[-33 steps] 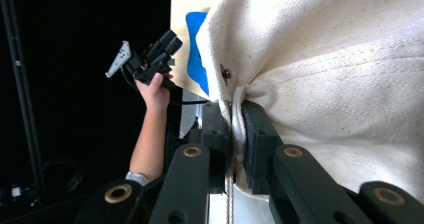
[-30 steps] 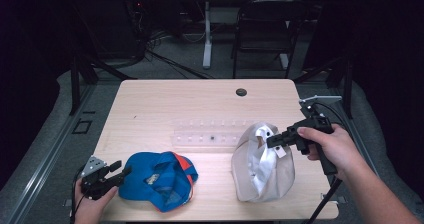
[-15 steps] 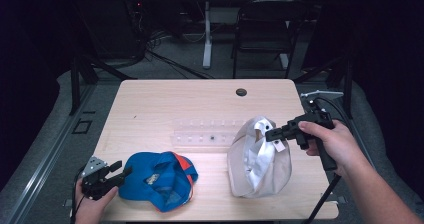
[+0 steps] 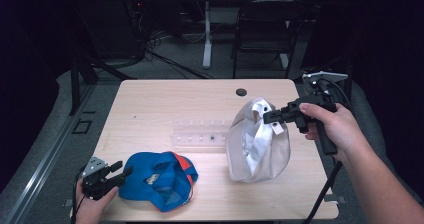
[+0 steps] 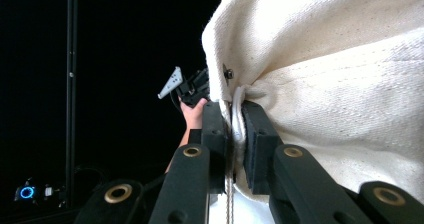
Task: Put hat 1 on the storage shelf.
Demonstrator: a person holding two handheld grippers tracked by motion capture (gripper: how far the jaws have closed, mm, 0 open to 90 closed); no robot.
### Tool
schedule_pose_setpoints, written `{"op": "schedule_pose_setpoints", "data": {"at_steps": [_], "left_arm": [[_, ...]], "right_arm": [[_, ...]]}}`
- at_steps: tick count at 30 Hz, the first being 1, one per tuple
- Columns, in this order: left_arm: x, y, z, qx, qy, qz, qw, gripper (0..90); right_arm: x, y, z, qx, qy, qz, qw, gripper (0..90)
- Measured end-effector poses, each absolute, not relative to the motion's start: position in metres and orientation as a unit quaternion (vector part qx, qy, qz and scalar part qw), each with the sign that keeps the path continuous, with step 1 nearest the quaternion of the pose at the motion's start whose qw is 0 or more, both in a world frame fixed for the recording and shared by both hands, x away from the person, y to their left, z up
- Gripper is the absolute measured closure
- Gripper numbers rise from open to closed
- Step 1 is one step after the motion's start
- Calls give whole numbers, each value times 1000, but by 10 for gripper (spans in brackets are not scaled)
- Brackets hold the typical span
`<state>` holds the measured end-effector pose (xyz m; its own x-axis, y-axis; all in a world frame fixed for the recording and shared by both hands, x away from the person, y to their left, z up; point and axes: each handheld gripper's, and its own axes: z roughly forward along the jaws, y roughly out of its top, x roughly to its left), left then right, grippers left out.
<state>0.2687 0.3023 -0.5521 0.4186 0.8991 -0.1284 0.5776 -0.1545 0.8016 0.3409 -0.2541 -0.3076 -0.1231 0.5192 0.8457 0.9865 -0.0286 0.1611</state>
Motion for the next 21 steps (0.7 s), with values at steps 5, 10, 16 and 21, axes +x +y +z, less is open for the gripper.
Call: {"op": "schedule_pose_setpoints", "data": {"at_steps": [5, 10, 16, 21], "left_arm": [[268, 302, -552, 734, 502, 195, 414, 512], [268, 303, -551, 732, 502, 199, 414, 511], [268, 304, -550, 729, 503, 205, 416, 511], [269, 305, -550, 730, 502, 200, 419, 515]], "right_arm": [[348, -249, -301, -594, -629, -408, 290, 822], [356, -242, -298, -593, -631, -408, 291, 822], [368, -233, -296, -592, -627, -413, 292, 822], [376, -227, -294, -593, -625, -415, 292, 822]]}}
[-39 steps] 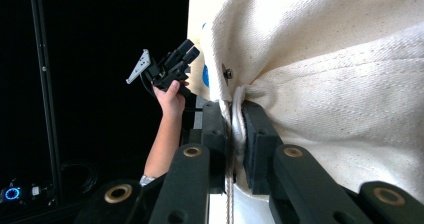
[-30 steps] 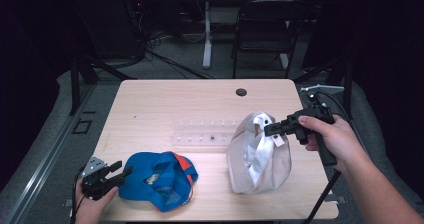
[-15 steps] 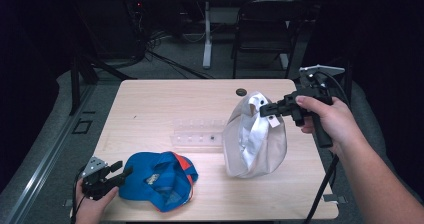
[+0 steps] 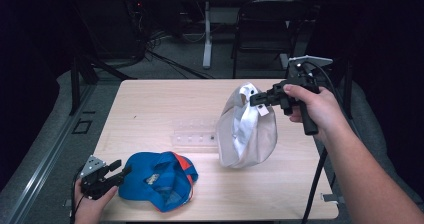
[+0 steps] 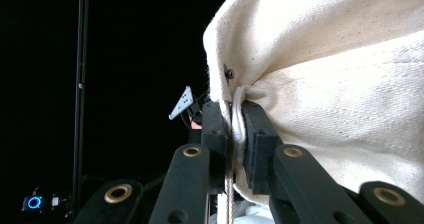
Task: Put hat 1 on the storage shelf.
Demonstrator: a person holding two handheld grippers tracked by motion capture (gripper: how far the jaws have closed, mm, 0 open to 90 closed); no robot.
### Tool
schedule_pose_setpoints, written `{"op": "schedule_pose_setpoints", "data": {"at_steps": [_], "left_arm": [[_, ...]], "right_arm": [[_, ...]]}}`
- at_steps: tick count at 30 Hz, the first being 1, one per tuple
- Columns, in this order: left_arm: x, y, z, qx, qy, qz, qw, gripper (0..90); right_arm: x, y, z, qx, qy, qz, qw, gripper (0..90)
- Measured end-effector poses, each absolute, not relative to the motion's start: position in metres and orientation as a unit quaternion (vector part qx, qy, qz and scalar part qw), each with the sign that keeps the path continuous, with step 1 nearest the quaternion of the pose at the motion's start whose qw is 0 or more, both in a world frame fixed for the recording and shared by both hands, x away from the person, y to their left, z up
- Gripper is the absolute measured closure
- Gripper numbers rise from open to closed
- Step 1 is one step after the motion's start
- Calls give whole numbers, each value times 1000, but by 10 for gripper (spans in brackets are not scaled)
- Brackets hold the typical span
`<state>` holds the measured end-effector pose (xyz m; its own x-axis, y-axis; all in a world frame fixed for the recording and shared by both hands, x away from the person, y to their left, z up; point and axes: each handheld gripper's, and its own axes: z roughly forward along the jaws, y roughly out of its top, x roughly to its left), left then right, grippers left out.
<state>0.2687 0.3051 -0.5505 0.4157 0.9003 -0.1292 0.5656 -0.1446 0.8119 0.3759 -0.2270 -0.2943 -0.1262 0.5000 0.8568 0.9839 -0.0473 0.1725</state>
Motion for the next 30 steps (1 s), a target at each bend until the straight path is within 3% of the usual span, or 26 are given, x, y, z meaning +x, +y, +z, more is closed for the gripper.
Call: {"op": "schedule_pose_setpoints", "data": {"at_steps": [22, 30], "left_arm": [[269, 300, -549, 741, 490, 197, 415, 515], [270, 285, -539, 754, 459, 205, 422, 507]], "right_arm": [[424, -187, -293, -597, -616, -423, 292, 821], [438, -169, -295, -603, -606, -429, 292, 821]]}}
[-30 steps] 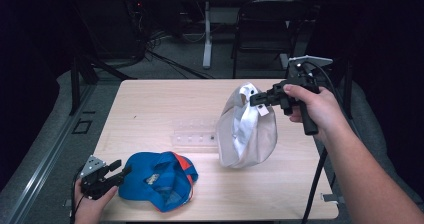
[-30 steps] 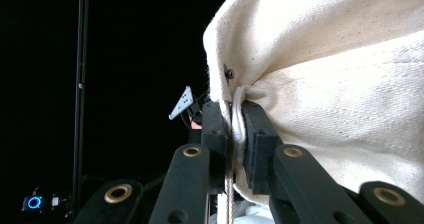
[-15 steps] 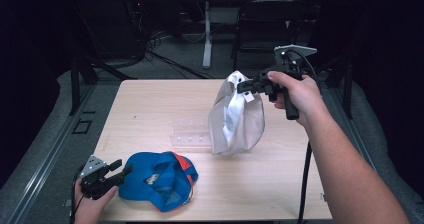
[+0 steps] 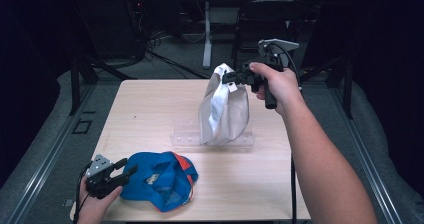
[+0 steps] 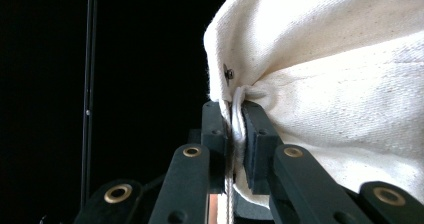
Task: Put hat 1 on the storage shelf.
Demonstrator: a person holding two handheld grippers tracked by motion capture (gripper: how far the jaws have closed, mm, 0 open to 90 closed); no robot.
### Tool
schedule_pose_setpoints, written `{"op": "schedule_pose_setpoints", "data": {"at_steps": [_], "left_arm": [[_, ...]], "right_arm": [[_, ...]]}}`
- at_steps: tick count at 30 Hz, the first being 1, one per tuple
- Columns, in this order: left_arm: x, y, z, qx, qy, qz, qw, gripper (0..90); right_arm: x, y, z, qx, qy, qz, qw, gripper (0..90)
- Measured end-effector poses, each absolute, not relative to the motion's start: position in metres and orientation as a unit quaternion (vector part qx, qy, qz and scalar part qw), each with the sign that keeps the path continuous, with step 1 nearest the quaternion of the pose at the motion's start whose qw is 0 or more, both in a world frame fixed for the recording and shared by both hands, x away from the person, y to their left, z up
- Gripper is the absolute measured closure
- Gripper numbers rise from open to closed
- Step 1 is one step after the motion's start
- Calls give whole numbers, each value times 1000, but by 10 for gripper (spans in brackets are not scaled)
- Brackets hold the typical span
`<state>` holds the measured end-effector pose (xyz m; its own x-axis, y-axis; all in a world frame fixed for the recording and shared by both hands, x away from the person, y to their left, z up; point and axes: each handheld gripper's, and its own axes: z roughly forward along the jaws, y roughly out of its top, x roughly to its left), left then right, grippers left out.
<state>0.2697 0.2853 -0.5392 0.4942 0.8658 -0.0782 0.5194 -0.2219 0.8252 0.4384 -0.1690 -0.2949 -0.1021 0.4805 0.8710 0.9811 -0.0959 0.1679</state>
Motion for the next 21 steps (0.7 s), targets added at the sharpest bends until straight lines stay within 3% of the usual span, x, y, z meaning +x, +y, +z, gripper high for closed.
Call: {"op": "schedule_pose_setpoints", "data": {"at_steps": [8, 21], "left_arm": [[281, 253, -508, 787, 390, 238, 415, 475], [304, 202, -485, 789, 348, 223, 455, 457]], "right_arm": [[450, -151, -297, -613, -602, -426, 285, 821], [461, -134, -305, -622, -595, -422, 284, 821]]}}
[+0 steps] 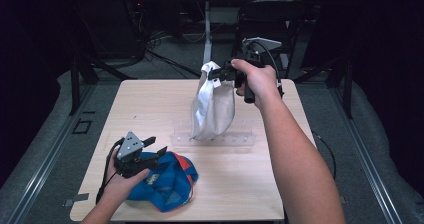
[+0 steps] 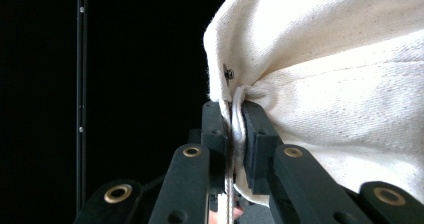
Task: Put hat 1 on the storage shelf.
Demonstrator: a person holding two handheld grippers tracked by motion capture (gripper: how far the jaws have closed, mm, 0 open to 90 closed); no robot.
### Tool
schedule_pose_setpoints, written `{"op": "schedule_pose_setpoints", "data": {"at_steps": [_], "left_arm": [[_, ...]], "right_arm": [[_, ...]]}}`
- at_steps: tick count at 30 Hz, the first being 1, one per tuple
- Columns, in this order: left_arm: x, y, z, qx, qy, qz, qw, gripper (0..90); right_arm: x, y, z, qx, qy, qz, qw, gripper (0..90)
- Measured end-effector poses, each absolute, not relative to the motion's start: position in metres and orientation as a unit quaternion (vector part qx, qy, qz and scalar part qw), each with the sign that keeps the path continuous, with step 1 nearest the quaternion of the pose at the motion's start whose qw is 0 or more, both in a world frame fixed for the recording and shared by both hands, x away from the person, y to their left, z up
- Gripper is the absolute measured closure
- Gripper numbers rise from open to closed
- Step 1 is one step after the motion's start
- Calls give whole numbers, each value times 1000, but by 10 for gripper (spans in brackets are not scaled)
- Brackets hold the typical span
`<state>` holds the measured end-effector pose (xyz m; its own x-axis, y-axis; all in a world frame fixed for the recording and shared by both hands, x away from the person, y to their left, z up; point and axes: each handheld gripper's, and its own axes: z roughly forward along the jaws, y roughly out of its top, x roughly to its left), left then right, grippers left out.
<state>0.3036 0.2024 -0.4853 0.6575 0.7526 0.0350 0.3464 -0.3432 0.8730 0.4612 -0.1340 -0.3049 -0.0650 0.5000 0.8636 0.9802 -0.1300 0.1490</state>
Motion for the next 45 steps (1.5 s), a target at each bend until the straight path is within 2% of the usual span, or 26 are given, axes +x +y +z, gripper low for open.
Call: {"op": "schedule_pose_setpoints", "data": {"at_steps": [11, 25, 31, 42, 45], "left_arm": [[314, 171, -486, 803, 329, 198, 456, 462], [328, 134, -485, 818, 319, 202, 433, 489], [334, 123, -488, 827, 323, 207, 412, 571], [343, 123, -491, 837, 327, 201, 390, 849], [344, 128, -491, 836, 329, 197, 392, 855]], "right_arm": [[467, -127, -312, -634, -590, -417, 277, 821], [468, -120, -315, -636, -590, -420, 267, 820], [467, -119, -315, -632, -595, -418, 267, 820], [465, -116, -315, -627, -600, -418, 268, 820], [465, -117, -316, -627, -597, -421, 270, 819]]}}
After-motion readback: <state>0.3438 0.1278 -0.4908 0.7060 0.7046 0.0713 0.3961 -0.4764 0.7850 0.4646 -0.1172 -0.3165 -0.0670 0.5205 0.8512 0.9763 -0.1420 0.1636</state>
